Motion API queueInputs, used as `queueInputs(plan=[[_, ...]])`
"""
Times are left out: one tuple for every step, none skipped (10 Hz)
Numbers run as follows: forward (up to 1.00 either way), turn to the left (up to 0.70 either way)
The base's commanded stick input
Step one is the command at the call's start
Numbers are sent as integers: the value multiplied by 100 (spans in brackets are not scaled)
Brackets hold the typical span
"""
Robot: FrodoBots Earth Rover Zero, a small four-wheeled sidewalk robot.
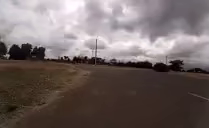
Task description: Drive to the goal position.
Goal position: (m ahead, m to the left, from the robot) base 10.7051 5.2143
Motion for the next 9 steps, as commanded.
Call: queueInputs(plan=[[50, 0], [50, 0], [50, 0], [50, 0], [50, 0], [50, 0], [50, 0], [50, 0], [50, 0]])
